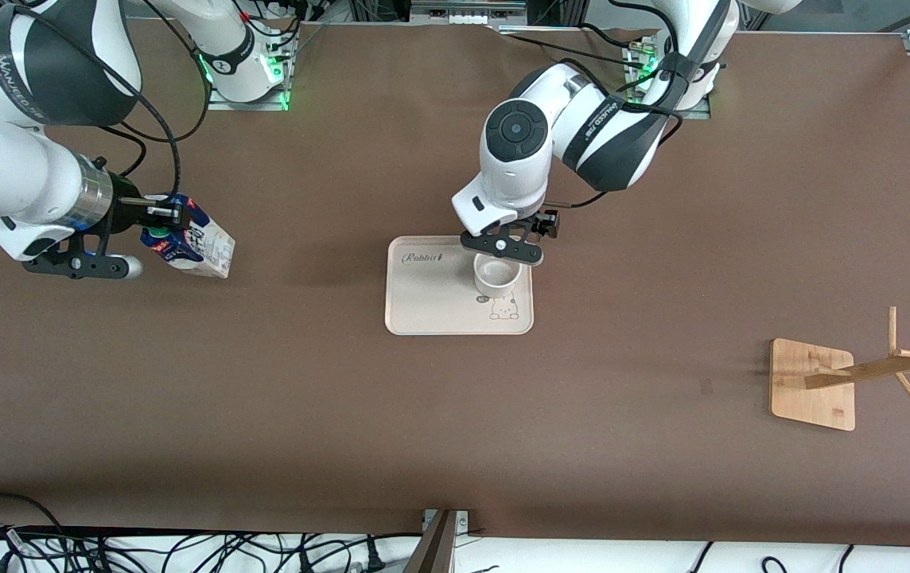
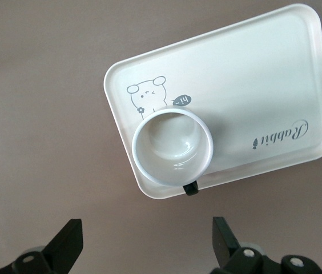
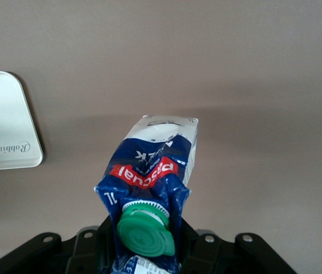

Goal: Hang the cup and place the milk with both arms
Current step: 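Lower the left gripper into the white mug's rim and grasp it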

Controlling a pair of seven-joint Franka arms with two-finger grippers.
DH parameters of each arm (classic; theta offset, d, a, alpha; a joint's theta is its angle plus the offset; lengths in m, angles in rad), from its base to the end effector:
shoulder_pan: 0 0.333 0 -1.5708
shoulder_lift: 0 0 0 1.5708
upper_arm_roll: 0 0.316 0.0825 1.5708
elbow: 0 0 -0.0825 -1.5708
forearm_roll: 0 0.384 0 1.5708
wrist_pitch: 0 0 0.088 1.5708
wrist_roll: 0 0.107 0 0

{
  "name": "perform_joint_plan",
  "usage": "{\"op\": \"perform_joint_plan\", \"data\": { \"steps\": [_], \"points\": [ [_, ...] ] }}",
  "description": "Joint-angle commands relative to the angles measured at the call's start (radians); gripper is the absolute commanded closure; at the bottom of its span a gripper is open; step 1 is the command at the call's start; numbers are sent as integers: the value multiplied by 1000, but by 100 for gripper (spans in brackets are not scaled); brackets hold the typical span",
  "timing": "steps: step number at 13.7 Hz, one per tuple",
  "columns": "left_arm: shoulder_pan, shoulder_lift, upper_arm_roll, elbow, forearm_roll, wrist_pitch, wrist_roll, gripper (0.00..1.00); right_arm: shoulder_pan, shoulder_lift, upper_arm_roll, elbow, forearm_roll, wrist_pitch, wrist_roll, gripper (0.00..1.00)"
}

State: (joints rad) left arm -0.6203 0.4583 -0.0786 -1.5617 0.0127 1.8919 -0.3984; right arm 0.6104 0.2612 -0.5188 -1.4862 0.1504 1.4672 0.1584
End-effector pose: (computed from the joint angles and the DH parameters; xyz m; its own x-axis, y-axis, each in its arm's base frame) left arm 0.5171 -0.4246 0.3709 0.9485 -0.2910 -0.1255 -0.2965 -0.9546 -0.0275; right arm 0.5952 0.1055 0.5211 0.9673 -0.0710 -0.2436 -0.0687 -0.9975 0.0182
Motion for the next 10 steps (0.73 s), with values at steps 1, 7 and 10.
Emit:
{"op": "perform_joint_plan", "data": {
  "steps": [1,7,10],
  "points": [
    [16,22,13,26,6,-2,160,0,11,-13,-1,-37,-14,21,-14,64],
    [24,62,16,25,27,22,462,0,17,-95,6,-255,-22,198,-14,65],
    [30,80,17,25,30,65,584,0,17,-122,8,-321,-22,240,-14,65]
  ]
}}
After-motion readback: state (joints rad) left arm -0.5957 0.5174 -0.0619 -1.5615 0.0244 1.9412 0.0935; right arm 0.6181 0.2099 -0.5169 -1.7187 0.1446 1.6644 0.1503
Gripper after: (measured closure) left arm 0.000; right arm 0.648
